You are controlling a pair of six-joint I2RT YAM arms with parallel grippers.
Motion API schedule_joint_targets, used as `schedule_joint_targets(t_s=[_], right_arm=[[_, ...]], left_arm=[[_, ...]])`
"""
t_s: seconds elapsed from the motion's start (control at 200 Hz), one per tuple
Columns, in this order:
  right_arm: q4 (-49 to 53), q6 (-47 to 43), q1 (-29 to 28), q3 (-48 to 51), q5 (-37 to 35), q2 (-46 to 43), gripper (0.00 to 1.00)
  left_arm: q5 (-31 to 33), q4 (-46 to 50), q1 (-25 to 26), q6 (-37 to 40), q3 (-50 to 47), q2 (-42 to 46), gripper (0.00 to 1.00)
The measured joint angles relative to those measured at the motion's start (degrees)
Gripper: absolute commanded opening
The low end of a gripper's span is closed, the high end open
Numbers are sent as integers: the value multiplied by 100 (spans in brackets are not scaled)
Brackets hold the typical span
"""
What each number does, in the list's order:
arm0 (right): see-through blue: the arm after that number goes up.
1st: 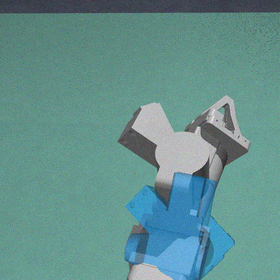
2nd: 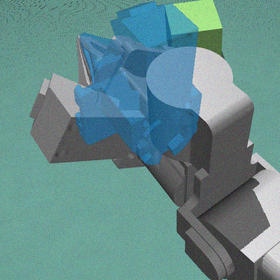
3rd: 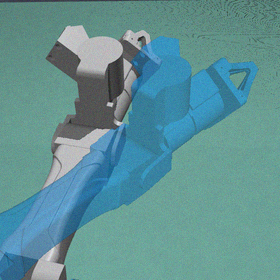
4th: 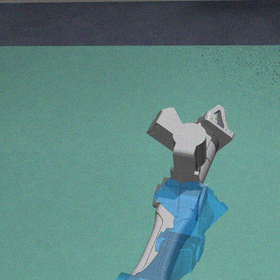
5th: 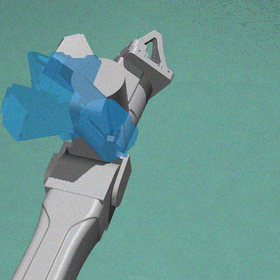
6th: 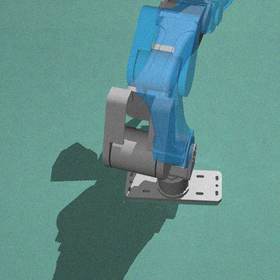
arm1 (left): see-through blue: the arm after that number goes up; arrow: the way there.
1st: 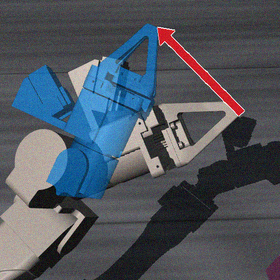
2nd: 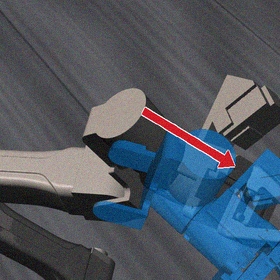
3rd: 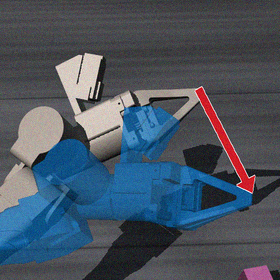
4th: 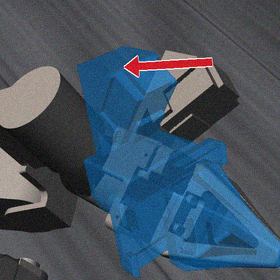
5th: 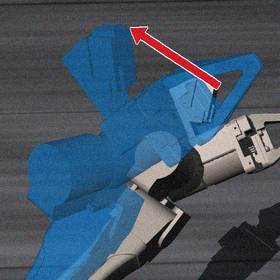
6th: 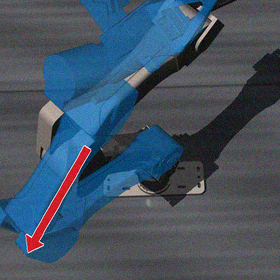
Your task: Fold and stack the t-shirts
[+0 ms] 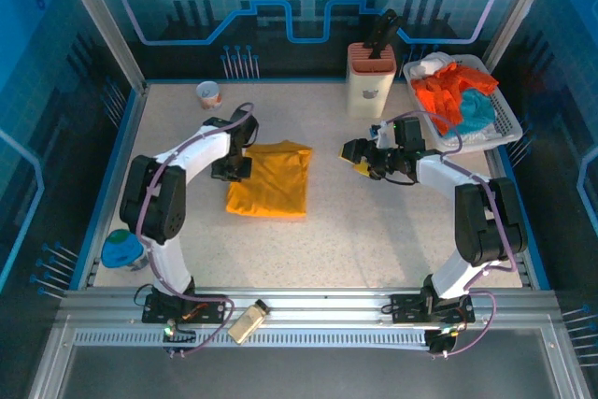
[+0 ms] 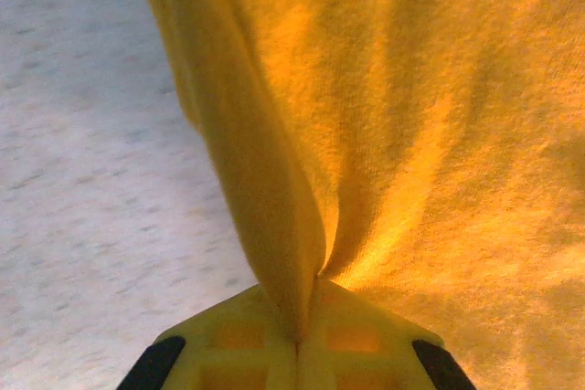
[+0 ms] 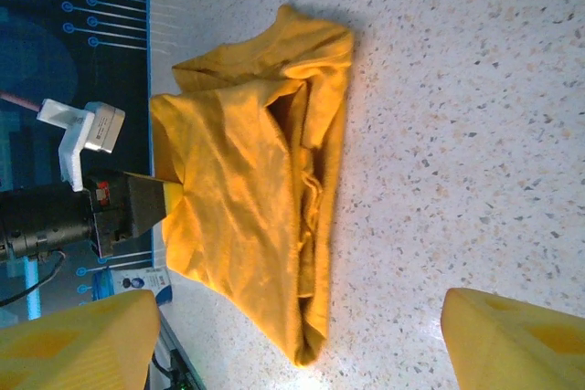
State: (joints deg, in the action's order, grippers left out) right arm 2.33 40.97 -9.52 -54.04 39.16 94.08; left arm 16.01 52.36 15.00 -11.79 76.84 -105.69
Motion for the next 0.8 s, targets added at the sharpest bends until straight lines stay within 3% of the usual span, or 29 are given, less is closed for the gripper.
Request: schedule_joint_targets(t_s=[0.41,0.8], right_arm=[[203,-76,0,-83,181,0,81],[271,-160,0,-76,313,0,81]], left_arm=[[1534,20,-1064,905,-361,216,0],[2111,-299,-1991,1589,-157,-28,0]])
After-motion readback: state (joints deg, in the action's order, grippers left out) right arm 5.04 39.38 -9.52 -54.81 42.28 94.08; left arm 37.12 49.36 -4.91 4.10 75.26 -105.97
